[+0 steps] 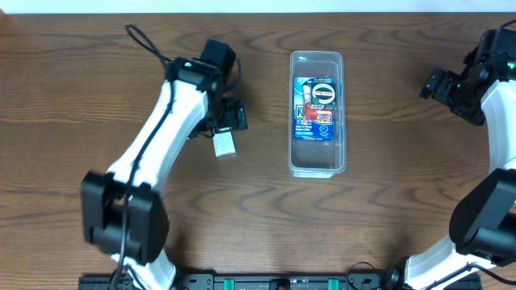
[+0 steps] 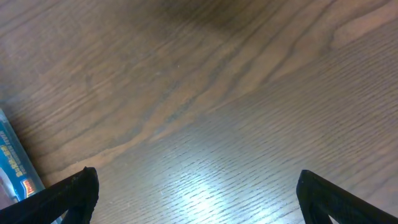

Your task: Pack container

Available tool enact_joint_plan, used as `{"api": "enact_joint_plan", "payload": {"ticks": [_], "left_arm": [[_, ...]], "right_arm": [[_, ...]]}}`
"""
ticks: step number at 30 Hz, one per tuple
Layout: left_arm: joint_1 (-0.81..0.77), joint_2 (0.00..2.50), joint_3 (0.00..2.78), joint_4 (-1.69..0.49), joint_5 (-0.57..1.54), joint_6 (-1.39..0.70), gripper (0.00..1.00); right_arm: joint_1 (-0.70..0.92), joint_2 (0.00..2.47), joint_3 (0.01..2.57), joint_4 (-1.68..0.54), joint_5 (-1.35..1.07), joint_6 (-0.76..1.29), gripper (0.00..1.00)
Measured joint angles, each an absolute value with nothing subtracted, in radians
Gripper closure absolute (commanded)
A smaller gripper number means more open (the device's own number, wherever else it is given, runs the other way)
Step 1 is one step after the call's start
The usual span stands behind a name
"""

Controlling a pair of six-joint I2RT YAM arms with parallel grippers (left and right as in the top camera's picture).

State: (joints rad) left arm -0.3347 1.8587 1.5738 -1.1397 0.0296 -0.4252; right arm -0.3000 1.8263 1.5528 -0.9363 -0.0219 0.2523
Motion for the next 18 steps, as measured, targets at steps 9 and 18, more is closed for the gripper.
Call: {"api": "enact_joint_plan", "payload": {"ticks": [9, 18], "left_arm": [[-0.335, 1.967, 1.574, -1.084, 0.015, -0.457, 0.02], [-0.328, 2.009, 1.571, -1.003, 0.050, -0.474, 0.02]], "right_arm": [[-0.300, 1.826, 1.553, -0.936, -0.022, 0.252, 0.01], [-0.300, 1.826, 1.552, -0.936, -0.022, 0.252, 0.01]]}}
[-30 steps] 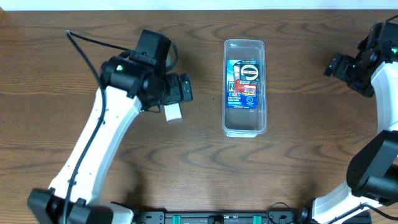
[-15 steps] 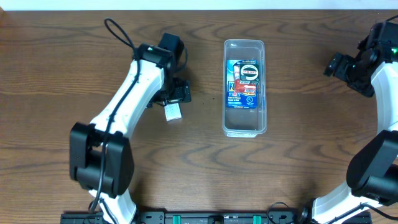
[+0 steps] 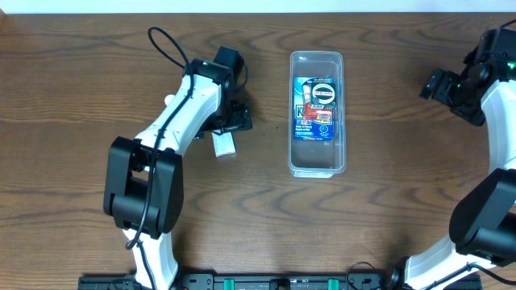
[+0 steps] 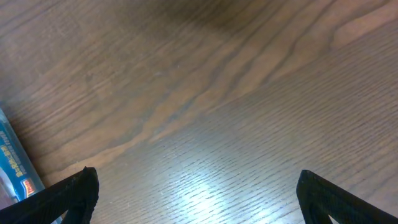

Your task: Pack container

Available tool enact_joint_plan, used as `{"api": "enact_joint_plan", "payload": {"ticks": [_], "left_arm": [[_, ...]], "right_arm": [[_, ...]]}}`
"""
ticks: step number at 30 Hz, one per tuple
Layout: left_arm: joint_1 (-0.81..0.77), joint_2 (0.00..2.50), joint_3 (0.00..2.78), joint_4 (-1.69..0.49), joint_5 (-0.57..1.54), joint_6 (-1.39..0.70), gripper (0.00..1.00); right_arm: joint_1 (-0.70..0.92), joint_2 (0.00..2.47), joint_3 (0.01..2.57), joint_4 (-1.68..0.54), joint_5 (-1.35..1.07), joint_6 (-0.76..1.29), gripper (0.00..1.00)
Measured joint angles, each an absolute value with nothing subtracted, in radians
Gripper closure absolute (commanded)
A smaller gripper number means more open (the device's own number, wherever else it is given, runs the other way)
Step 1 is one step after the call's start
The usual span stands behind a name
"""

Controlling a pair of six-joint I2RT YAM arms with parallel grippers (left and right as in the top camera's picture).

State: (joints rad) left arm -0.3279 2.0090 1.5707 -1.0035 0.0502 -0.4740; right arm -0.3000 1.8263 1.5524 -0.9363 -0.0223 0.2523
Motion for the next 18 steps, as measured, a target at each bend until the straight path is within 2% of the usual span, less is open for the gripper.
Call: {"api": "enact_joint_plan", "payload": {"ticks": [18], "left_arm": [[-0.273, 2.009, 1.565, -0.968, 0.052, -0.476, 0.02]], "right_arm": [[-0.300, 1.826, 1.552, -0.937, -0.022, 0.252, 0.01]]}}
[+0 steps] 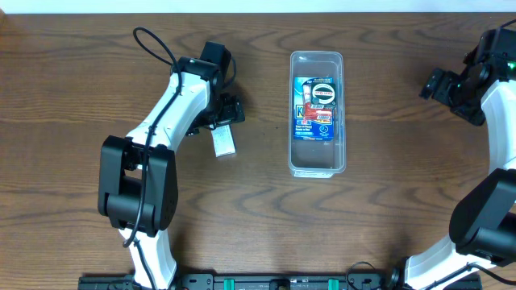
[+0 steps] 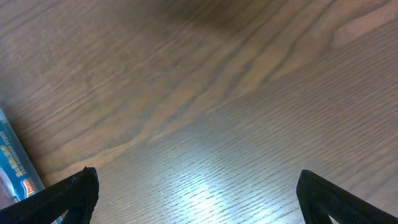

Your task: Pack container

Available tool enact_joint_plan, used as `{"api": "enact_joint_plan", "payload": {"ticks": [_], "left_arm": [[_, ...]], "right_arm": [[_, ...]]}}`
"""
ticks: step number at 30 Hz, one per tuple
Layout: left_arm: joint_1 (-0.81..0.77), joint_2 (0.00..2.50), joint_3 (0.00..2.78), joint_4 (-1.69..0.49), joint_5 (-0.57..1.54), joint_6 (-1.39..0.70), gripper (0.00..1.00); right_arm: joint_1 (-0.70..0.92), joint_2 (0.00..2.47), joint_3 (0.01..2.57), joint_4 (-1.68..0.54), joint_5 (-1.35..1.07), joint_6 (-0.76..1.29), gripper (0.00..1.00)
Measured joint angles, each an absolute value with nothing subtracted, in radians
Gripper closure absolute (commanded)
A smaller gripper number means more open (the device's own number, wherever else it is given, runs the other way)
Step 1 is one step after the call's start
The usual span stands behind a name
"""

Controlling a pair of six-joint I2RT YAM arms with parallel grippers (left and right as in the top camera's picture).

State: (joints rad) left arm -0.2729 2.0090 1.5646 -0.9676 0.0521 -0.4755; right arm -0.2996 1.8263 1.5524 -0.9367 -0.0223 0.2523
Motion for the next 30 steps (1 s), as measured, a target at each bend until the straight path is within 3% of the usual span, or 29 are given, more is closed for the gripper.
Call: {"api": "enact_joint_plan", "payload": {"ticks": [30], "left_arm": [[-0.273, 2.089, 1.496, -0.884, 0.052, -0.479, 0.02]], "right_arm": [[-0.300, 1.826, 1.552, -0.936, -0.022, 0.252, 0.01]]}}
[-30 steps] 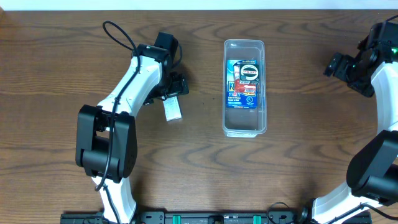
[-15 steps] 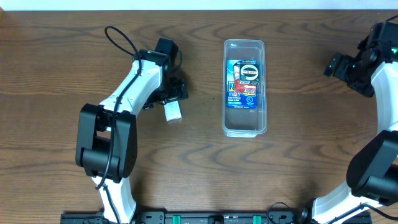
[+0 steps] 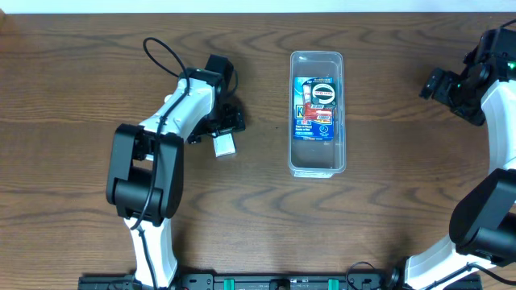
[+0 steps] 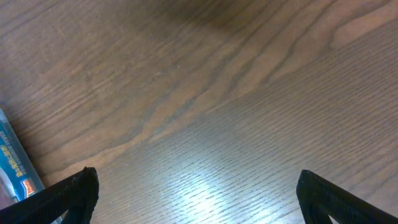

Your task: Pack container

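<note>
A clear rectangular container (image 3: 316,165) lies at the table's middle with a blue printed packet (image 3: 317,109) flat inside it. A small white packet (image 3: 223,145) lies on the wood to its left. My left gripper (image 3: 229,121) hangs just above that packet's far end; from overhead its fingers cannot be made out. My right gripper (image 3: 435,83) is far to the right, away from the container. In the right wrist view it (image 4: 196,193) stands wide open over bare wood, and the blue packet's edge (image 4: 12,163) shows at the left.
The dark wooden table (image 3: 387,217) runs to a white strip at the back edge. My left arm (image 3: 173,113) slants across the left side, with a black cable (image 3: 161,50) looped behind it. A black rail (image 3: 266,282) runs along the front.
My left arm has changed its pose and its gripper now sits slightly lower, closer over the white packet. The packet, the container and my right arm are where they were.
At each earlier moment my left gripper hovered by the white packet's far end while the arm behind it stood in a different pose. The packet kept its place on the wood, turning only slightly. My right gripper stayed open and still throughout.
</note>
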Available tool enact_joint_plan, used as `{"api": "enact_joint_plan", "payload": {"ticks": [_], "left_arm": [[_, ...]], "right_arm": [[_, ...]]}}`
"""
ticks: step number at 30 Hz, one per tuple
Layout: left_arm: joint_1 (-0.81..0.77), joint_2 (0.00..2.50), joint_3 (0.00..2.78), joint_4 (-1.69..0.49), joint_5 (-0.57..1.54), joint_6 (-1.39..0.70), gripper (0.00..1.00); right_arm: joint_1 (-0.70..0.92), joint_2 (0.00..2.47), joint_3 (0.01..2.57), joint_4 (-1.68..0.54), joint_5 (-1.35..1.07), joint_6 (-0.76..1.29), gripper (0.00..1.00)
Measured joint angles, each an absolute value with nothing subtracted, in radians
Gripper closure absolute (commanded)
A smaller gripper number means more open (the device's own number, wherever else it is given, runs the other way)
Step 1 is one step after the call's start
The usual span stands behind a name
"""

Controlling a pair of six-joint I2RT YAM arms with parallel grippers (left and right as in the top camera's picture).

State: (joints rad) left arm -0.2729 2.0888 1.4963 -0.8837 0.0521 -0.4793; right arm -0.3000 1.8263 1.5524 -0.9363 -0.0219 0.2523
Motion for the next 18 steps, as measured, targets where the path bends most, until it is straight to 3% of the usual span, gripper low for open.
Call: {"api": "enact_joint_plan", "payload": {"ticks": [18], "left_arm": [[-0.273, 2.089, 1.496, -0.868, 0.052, -0.495, 0.02]], "right_arm": [[-0.300, 1.826, 1.553, -0.936, -0.022, 0.252, 0.01]]}}
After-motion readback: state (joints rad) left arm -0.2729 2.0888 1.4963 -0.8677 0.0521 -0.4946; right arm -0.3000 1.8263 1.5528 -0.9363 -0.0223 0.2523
